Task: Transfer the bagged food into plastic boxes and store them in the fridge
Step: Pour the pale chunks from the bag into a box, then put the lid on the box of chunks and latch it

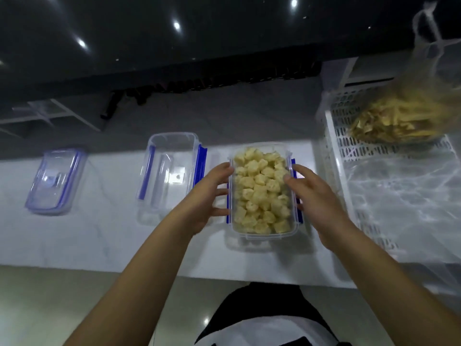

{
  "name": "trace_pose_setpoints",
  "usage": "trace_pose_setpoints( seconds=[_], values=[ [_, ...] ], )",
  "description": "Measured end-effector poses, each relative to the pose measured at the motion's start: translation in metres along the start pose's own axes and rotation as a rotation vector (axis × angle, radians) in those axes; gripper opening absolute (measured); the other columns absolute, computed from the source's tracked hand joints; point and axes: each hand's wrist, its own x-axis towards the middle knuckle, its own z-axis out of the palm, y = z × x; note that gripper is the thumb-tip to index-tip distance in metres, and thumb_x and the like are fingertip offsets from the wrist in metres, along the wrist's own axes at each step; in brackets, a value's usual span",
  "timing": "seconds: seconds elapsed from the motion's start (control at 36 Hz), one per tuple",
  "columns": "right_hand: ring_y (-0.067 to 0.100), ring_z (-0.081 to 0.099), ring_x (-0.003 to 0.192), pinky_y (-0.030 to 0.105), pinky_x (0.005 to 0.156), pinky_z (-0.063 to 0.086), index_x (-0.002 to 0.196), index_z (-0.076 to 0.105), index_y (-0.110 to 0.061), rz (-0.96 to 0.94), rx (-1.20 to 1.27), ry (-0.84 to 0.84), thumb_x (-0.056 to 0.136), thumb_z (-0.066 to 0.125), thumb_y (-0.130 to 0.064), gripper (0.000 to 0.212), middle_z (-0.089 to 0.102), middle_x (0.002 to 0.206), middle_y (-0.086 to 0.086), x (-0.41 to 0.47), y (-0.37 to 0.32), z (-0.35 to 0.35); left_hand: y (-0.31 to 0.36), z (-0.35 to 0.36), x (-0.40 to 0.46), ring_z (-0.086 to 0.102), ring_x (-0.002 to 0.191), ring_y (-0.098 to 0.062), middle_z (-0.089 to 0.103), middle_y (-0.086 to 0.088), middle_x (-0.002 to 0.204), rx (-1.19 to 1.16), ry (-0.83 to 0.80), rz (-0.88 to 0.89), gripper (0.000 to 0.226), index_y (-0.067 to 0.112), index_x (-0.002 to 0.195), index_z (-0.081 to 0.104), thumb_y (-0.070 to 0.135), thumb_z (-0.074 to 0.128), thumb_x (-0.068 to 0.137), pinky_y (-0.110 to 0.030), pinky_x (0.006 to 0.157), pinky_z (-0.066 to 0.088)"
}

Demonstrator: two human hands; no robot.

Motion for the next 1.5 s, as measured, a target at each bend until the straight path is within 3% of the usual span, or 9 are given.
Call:
trace_pose_setpoints(
  seconds=[0.06,0.19,0.33,0.44,0.75,0.97,1.11,1.31,1.5],
  values=[
    [-0.007,0.063,0.088,0.015,0.061,0.047,0.137,0.049,-0.047,-0.042,-0.080,-0.005,0.092,0.062,-0.048,0.046,0.060,0.112,-0.023,-0.003,0.004,-0.002,-0.005,0.001,0.001,0.061,0.114,-0.012,0.062,0.015,0.126,0.042,0.005,0.024,0.017,0.061,0.103,0.060,0.064,0.060,0.086,-0.036,0.080,0.060],
    [0.015,0.036,0.140,0.041,0.111,0.036,0.150,0.037,-0.038,-0.211,-0.535,-0.004,0.088,0.060,-0.053,0.067,0.036,0.155,-0.009,-0.016,-0.001,-0.003,-0.020,-0.001,-0.009,0.039,0.127,-0.004,0.036,0.019,0.155,0.391,0.181,0.172,0.057,0.057,0.143,0.034,0.059,0.058,0.092,-0.038,0.102,0.041],
    [0.011,0.009,0.149,0.041,0.119,0.016,0.152,0.027,-0.041,-0.385,-0.765,-0.065,0.088,0.052,-0.059,0.071,0.015,0.164,-0.009,-0.024,-0.028,0.014,-0.028,-0.016,-0.041,0.001,0.152,-0.001,0.006,0.027,0.163,0.723,0.283,0.455,0.074,0.062,0.147,0.013,0.075,0.046,0.081,-0.037,0.119,0.016],
    [0.011,-0.012,0.151,0.046,0.123,0.001,0.153,0.008,-0.048,-0.440,-0.949,-0.198,0.087,0.039,-0.069,0.076,-0.005,0.166,-0.014,-0.022,-0.042,0.046,-0.035,-0.049,-0.053,-0.015,0.152,-0.007,-0.011,0.022,0.165,0.901,0.371,0.432,0.082,0.058,0.150,-0.002,0.078,0.041,0.083,-0.041,0.120,0.006],
    [0.023,-0.026,0.149,0.052,0.121,-0.008,0.154,-0.004,-0.045,-0.578,-1.307,-0.409,0.087,0.018,-0.074,0.076,-0.019,0.165,-0.006,-0.018,-0.025,0.185,-0.108,-0.224,-0.046,0.001,0.155,-0.023,0.004,0.000,0.168,0.684,0.637,0.137,0.084,0.039,0.157,0.015,0.054,0.063,0.090,-0.048,0.124,0.012],
    [0.026,-0.022,0.151,0.053,0.121,-0.009,0.155,-0.001,-0.043,-0.599,-1.437,-0.462,0.093,0.028,-0.070,0.073,-0.015,0.166,-0.004,-0.006,-0.021,0.333,-0.130,-0.401,-0.012,0.005,0.153,-0.031,0.007,-0.011,0.167,0.777,0.796,0.021,0.097,0.031,0.159,0.017,0.063,0.067,0.082,-0.046,0.123,0.011],
    [0.025,-0.018,0.152,0.053,0.120,-0.008,0.156,0.004,-0.041,-0.579,-1.491,-0.482,0.095,0.032,-0.065,0.071,-0.010,0.167,-0.004,0.010,-0.007,0.429,-0.123,-0.486,0.025,-0.003,0.153,-0.035,-0.005,-0.009,0.168,0.838,0.736,-0.044,0.117,0.037,0.158,0.001,0.078,0.065,0.071,-0.053,0.121,0.005],
    [0.029,-0.020,0.151,0.056,0.118,-0.007,0.155,-0.008,-0.043,-0.438,-1.601,-0.445,0.096,0.032,-0.062,0.074,-0.018,0.166,-0.002,0.030,0.031,0.476,-0.116,-0.513,0.059,-0.009,0.152,-0.041,-0.018,-0.006,0.167,0.888,0.562,-0.048,0.139,0.043,0.153,-0.018,0.095,0.060,0.050,-0.063,0.117,0.004],
    [0.020,-0.038,0.143,0.055,0.116,-0.018,0.143,-0.030,-0.055,-0.458,-1.544,-0.430,0.094,0.020,-0.068,0.071,-0.034,0.159,-0.010,0.037,0.049,0.472,-0.118,-0.511,0.071,0.011,0.148,-0.043,-0.013,-0.010,0.165,0.972,0.576,-0.025,0.132,0.044,0.154,-0.012,0.092,0.061,0.055,-0.057,0.114,0.021]
  ],
)
